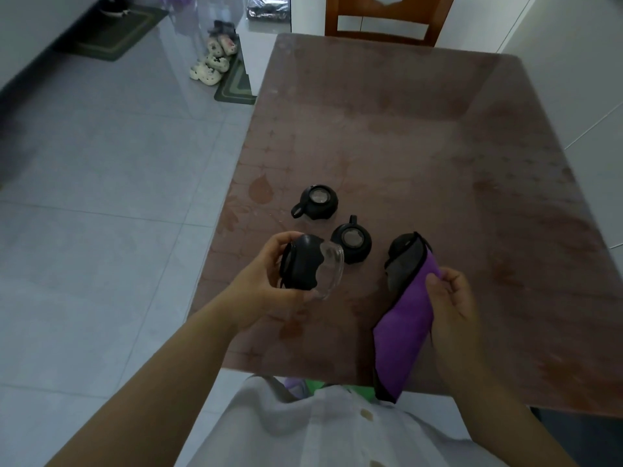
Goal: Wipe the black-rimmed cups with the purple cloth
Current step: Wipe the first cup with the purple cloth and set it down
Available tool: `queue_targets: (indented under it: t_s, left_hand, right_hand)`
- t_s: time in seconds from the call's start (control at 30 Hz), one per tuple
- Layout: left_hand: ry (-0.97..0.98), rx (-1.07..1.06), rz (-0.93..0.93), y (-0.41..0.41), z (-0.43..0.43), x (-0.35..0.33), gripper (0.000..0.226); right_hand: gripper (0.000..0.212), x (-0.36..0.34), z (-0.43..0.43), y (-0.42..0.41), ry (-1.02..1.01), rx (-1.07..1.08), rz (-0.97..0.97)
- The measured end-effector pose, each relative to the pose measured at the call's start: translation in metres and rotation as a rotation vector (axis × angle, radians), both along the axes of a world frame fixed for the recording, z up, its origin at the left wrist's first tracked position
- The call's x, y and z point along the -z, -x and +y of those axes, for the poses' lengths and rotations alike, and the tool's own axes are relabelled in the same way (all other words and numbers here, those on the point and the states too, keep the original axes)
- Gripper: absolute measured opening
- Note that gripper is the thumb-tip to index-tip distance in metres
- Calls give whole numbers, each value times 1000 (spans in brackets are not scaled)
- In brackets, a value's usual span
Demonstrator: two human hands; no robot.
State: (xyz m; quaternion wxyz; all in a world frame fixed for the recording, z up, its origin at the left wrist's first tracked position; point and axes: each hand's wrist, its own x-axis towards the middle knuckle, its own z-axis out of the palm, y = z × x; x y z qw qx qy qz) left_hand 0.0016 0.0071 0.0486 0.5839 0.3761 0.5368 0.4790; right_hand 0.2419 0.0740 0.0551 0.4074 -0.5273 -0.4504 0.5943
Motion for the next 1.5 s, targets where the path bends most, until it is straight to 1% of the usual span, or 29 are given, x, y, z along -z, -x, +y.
queue_targets:
  t_s: [0.07,0.17,0.33,0.43,0.5,0.57,0.67,0.7,0.77,0.83,0.87,1.0,1.07,1.1,1.2,1.27,1.37,1.43,1.5]
  left_hand:
    - [-22,21,27,-3,-1,-4,77]
    - [-18,42,104,-8,1,-6,75]
    - [30,1,121,-23,4,-10,72]
    - [-22,-8,176,-33,3,-10,75]
    - [-70,-21,231,-40,2,-10,78]
    - [-115,-34,293,-47,2,-10,79]
    - [-171,-63,336,-56,2,-11,77]
    - [-184,-79,332,-59,3,-11,77]
    - [-197,-98,313,-63,3,-12,76]
    - [-190,-88,294,-65,2,-14,77]
    - [-179,-77,290,-66,2,-15,77]
    - [-112,-53,291,-67,3,-16,79]
    - [-82,-44,287,-69,3,-16,79]
    - [-66,-43,284,-69,3,-16,78]
    - [-26,-46,282,-72,4,-16,79]
    - [-16,-42,284,-74,4,-17,80]
    - [-34,-32,288,-79,5,-22,79]
    - [-66,-28,296,-82,5,-26,79]
    - [-104,-25,309,-83,5,-30,80]
  right_hand:
    - [10,-3,0,-2,-23,-16,-16]
    - [18,-9,1,-1,-125,-64,-41]
    - [24,-19,4,5,-317,-137,-210]
    - [30,-21,4,6,-388,-135,-263]
    - [28,-19,1,4,-449,-143,-276]
    - [29,-19,-5,3,-615,-167,-354]
    - [30,-16,-19,7,-943,-282,-495]
    - [31,-15,-22,9,-1022,-322,-534]
    - [32,-13,-23,9,-1099,-354,-566]
    - [34,-12,-17,6,-1097,-349,-547]
    - [34,-12,-13,5,-1052,-353,-522]
    - [32,-13,0,0,-711,-421,-324]
    - [30,-12,7,-4,-574,-422,-298]
    - [28,-11,9,-5,-563,-388,-318]
    - [28,-13,12,-6,-700,-249,-402]
    - [27,-17,12,-3,-769,-217,-382]
    - [27,-23,9,1,-802,-282,-310]
    - [33,-24,6,1,-756,-375,-248]
    - [32,-27,6,1,-678,-475,-182]
